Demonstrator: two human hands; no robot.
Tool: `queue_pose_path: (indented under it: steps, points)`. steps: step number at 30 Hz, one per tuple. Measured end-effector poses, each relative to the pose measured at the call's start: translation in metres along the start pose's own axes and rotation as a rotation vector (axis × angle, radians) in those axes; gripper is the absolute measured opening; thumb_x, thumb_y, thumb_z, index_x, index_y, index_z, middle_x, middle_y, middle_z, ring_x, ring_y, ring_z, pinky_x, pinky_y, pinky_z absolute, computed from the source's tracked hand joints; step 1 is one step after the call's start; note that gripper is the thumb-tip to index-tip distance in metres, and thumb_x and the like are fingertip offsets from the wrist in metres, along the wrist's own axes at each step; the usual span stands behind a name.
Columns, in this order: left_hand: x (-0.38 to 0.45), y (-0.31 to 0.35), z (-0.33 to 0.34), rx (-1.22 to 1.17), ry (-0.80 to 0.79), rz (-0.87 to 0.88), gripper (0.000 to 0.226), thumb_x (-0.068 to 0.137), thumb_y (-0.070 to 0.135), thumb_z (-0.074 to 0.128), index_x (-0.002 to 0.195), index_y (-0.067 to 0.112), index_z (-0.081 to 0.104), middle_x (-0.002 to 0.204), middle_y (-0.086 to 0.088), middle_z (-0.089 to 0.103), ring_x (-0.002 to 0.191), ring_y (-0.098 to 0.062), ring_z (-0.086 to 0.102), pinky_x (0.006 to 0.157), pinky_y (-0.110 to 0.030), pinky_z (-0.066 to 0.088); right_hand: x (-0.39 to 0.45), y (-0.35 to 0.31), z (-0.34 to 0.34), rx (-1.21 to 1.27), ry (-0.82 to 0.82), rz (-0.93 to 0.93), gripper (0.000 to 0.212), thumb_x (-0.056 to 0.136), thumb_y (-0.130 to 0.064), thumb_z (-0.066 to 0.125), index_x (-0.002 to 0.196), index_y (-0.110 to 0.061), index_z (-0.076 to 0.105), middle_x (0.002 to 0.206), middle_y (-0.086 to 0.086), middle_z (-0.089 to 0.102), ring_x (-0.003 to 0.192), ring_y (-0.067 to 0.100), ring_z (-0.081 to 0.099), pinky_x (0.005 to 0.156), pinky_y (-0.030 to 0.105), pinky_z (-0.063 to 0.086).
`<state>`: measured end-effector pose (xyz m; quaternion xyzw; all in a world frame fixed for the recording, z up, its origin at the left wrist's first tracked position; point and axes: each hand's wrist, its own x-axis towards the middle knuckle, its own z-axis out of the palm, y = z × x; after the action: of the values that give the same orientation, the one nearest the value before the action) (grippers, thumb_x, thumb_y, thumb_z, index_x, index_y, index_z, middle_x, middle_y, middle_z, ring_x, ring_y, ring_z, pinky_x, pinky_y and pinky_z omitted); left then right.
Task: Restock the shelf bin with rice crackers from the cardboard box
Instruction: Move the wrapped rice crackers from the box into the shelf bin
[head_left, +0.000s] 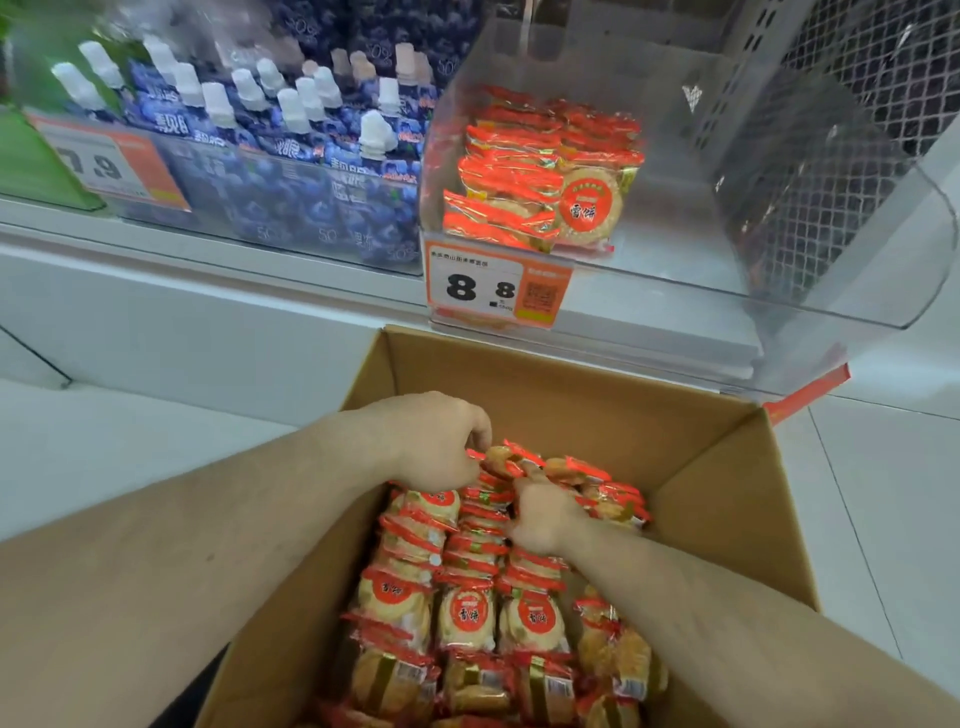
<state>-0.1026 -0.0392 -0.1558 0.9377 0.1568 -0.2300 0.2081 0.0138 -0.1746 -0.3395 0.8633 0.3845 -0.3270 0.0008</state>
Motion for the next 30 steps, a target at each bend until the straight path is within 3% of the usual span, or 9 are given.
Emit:
queue_pose_path:
  steps: [2,5,8,11,14,17,21,26,30]
  points:
    - [0.001,-0.001,0.002,-0.104,0.034,-0.056,0.038,0.090,0.032,0.057,0.128,0.029,0.053,0.120,0.006,0.061,0.102,-0.012,0.059,0.089,-0.031,0.052,-0.019,-0.006,-0.011,0.090,0.143,0.033,0.061,0.083,-0.035,0.056,0.139,-0.013,0.043,0.159,0.011,0.018,0.125,0.029,0.052,0.100,0.035,0.047]
    - [0.001,0.002,0.002,-0.396,0.062,-0.189,0.049,0.094,0.045,0.049,0.139,0.029,0.040,0.117,-0.003,0.063,0.082,-0.012,0.060,0.072,-0.029,0.053,-0.067,-0.018,-0.029,0.172,0.294,-0.052,0.065,0.081,-0.035,0.062,0.138,-0.014,0.039,0.155,0.006,0.009,0.115,0.032,0.056,0.099,0.037,0.048]
    - [-0.001,0.006,0.007,-0.933,-0.053,-0.361,0.064,0.093,0.056,0.048,0.148,0.040,0.020,0.143,-0.011,0.046,0.106,-0.034,0.060,0.081,-0.045,0.056,-0.118,-0.037,-0.040,0.222,0.375,-0.298,0.075,0.083,-0.035,0.062,0.147,-0.018,0.027,0.157,-0.010,-0.005,0.132,0.025,0.040,0.110,0.033,0.037]
    - [0.005,0.008,0.014,-1.233,0.043,-0.359,0.060,0.093,0.029,0.062,0.144,0.031,0.031,0.123,-0.009,0.061,0.090,-0.027,0.067,0.071,-0.041,0.059,-0.144,-0.052,-0.045,0.203,0.401,-0.527,0.071,0.086,-0.035,0.057,0.148,-0.015,0.029,0.158,-0.010,-0.005,0.141,0.020,0.027,0.114,0.033,0.032]
    - [0.011,0.002,0.016,-1.237,0.166,-0.323,0.048,0.087,0.002,0.062,0.126,0.029,0.053,0.107,-0.009,0.065,0.080,-0.024,0.068,0.071,-0.040,0.061,-0.142,-0.045,-0.040,0.241,0.519,-0.591,0.041,0.081,-0.031,0.054,0.120,-0.019,0.056,0.152,-0.005,0.027,0.127,0.016,0.048,0.100,0.030,0.046]
    - [0.012,-0.009,0.014,-1.158,0.191,-0.323,0.047,0.084,0.003,0.066,0.113,0.038,0.058,0.111,-0.007,0.064,0.092,-0.027,0.068,0.086,-0.047,0.057,-0.106,-0.015,-0.039,0.287,0.604,-0.315,0.024,0.077,-0.029,0.052,0.099,-0.021,0.057,0.121,-0.004,0.054,0.106,0.020,0.060,0.082,0.028,0.050]
    - [0.009,-0.014,0.010,-1.071,0.179,-0.236,0.059,0.079,-0.004,0.068,0.116,0.041,0.056,0.117,-0.003,0.059,0.100,-0.023,0.063,0.087,-0.041,0.057,-0.038,0.041,-0.050,0.169,0.240,0.257,0.066,0.083,-0.037,0.054,0.143,-0.026,0.029,0.111,0.004,0.066,0.098,0.026,0.065,0.074,0.032,0.053]
    - [0.008,-0.014,0.007,-1.037,0.146,-0.169,0.076,0.074,-0.018,0.062,0.120,0.042,0.055,0.121,-0.001,0.056,0.104,-0.022,0.061,0.082,-0.039,0.059,0.001,0.057,-0.029,0.409,0.060,0.397,0.068,0.081,-0.031,0.064,0.142,-0.018,0.038,0.121,0.005,0.063,0.107,0.023,0.062,0.090,0.031,0.051]
    - [0.007,-0.015,0.007,-0.996,0.144,-0.153,0.079,0.074,-0.021,0.059,0.119,0.043,0.056,0.119,0.000,0.056,0.102,-0.021,0.061,0.085,-0.045,0.057,0.004,0.049,-0.024,0.755,0.229,0.508,0.046,0.077,-0.024,0.061,0.122,-0.014,0.059,0.106,0.006,0.069,0.098,0.025,0.065,0.091,0.037,0.053]
